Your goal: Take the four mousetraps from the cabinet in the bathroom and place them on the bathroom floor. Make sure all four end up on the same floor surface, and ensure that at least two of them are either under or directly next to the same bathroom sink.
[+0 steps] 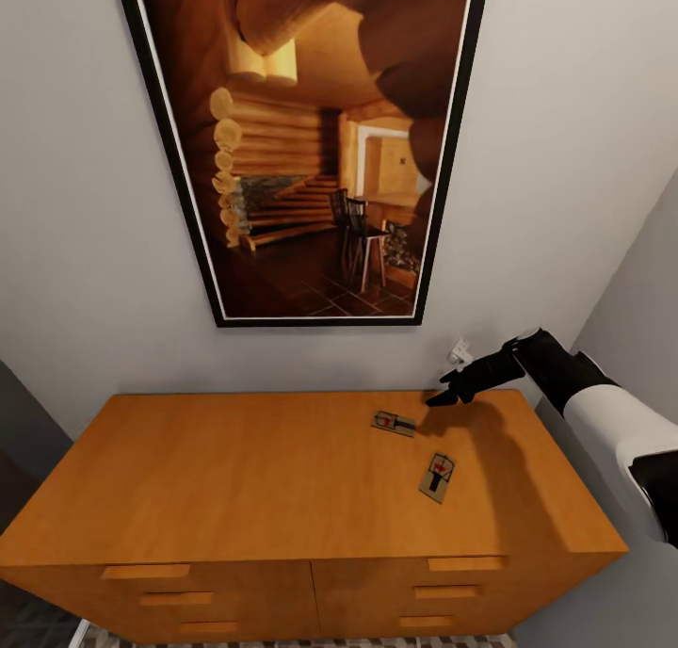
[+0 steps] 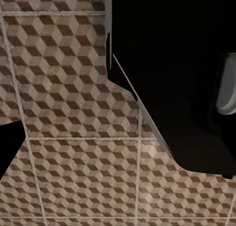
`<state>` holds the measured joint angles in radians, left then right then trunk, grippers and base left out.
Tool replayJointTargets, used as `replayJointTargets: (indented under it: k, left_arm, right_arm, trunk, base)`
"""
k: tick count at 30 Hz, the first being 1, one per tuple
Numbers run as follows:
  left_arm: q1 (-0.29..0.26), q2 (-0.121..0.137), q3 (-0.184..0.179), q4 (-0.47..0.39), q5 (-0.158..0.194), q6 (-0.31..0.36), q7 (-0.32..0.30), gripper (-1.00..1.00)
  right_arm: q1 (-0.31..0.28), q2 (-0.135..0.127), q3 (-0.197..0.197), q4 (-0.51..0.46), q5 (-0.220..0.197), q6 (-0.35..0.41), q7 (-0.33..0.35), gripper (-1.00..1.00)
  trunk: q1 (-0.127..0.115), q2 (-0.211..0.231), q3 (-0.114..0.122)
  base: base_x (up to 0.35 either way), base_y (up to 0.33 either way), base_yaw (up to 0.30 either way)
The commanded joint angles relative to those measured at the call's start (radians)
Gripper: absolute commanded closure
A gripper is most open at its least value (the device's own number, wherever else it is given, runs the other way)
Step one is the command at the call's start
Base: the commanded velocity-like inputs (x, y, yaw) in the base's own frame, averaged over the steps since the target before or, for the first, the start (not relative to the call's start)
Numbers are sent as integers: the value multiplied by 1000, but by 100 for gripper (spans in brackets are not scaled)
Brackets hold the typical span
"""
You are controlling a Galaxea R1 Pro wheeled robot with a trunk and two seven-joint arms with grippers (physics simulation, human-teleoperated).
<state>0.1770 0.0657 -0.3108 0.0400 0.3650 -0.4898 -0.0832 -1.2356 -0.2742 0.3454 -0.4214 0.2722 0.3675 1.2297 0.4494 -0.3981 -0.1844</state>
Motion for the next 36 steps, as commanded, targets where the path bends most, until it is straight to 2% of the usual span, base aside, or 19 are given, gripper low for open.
replayJointTargets:
  k: [1,6,13,24,36]
  left_arm:
    - [-1,-1,-4,2,11,-4,-8,-100]
    - [-1,-8,-4,1,11,-4,-9,-100]
    - [-1,-9,-4,1,11,-4,-9,-100]
    - [-1,-9,-4,1,11,-4,-9,-100]
    - [-1,-9,-4,1,11,-4,-10,-100]
  right_arm:
    - [0,0,1,-2,2,10,4,-100]
    - [1,0,1,-2,4,10,4,-100]
    - [5,0,1,-1,4,10,4,-100]
    - [14,-1,1,-1,4,10,5,-100]
    - [16,0,1,0,4,11,5,-100]
  trunk:
    - [1,-2,-2]
    - [1,-2,-2]
    - [1,-2,-2]
    - [1,-2,-2]
    - [1,-2,-17]
  base:
    - [0,0,0]
    - [33,0,0]
    - [172,27,0]
    - [24,5,0]
    - [0,0,0]
